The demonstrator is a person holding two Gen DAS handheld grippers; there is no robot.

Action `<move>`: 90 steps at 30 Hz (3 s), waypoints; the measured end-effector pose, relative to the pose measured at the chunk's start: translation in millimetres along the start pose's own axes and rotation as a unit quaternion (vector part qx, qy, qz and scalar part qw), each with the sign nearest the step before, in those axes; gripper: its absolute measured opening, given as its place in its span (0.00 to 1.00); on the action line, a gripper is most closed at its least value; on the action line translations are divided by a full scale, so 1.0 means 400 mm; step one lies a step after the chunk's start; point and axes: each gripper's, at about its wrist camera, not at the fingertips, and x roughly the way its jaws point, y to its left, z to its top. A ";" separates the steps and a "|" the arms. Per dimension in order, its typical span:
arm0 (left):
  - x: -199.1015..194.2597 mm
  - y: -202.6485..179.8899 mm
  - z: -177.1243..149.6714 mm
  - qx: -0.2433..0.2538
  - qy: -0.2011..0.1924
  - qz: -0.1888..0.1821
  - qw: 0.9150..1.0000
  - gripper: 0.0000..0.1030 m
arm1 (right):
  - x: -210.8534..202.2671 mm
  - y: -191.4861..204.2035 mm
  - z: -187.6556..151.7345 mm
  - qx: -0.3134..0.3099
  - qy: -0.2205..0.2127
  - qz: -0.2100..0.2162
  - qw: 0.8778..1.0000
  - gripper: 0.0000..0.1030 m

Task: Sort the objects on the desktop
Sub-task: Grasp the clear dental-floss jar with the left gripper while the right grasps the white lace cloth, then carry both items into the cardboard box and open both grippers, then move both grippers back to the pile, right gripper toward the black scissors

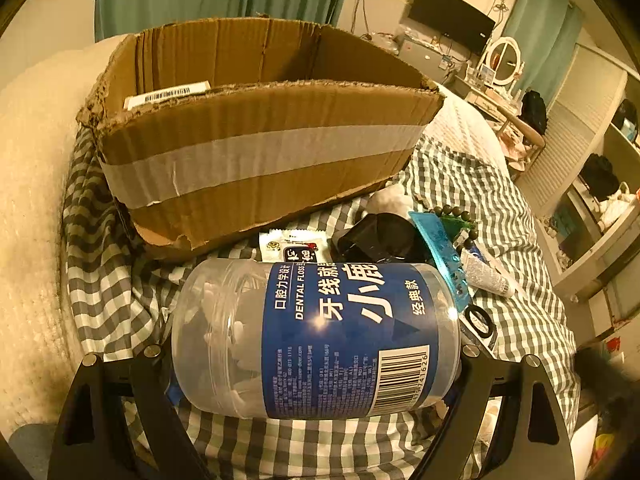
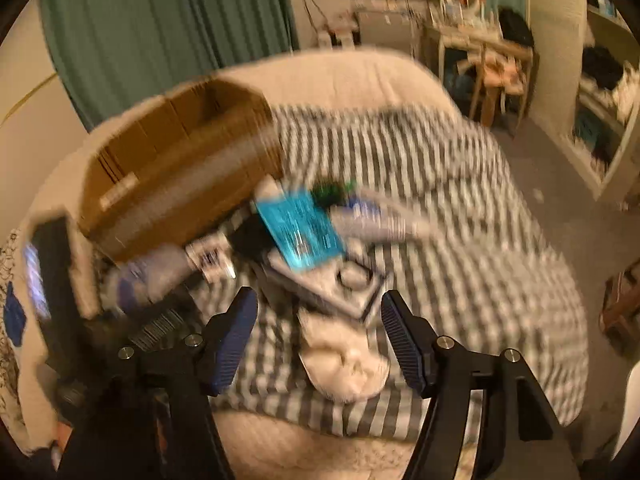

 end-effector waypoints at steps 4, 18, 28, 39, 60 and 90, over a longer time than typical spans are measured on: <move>0.008 -0.001 -0.003 -0.001 0.006 0.003 1.000 0.88 | 0.114 -0.042 -0.081 0.024 0.063 -0.023 0.997 0.62; 0.038 -0.011 -0.011 0.015 0.014 0.015 1.000 0.88 | 0.172 -0.039 -0.140 0.021 0.099 0.001 0.995 0.12; -0.068 -0.002 0.014 0.027 -0.028 0.000 0.999 0.88 | -0.046 0.038 -0.049 -0.004 0.004 0.038 0.999 0.12; -0.249 0.014 0.127 0.055 -0.127 -0.016 0.990 0.88 | -0.148 0.147 0.085 -0.040 -0.067 0.092 0.993 0.12; -0.034 0.249 0.550 0.019 -0.059 -0.016 0.998 0.88 | 0.104 0.366 0.340 -0.090 -0.054 0.156 0.982 0.13; -0.226 0.131 0.536 0.033 -0.067 -0.038 0.996 1.00 | -0.142 0.178 0.245 -0.026 -0.116 0.078 0.990 0.61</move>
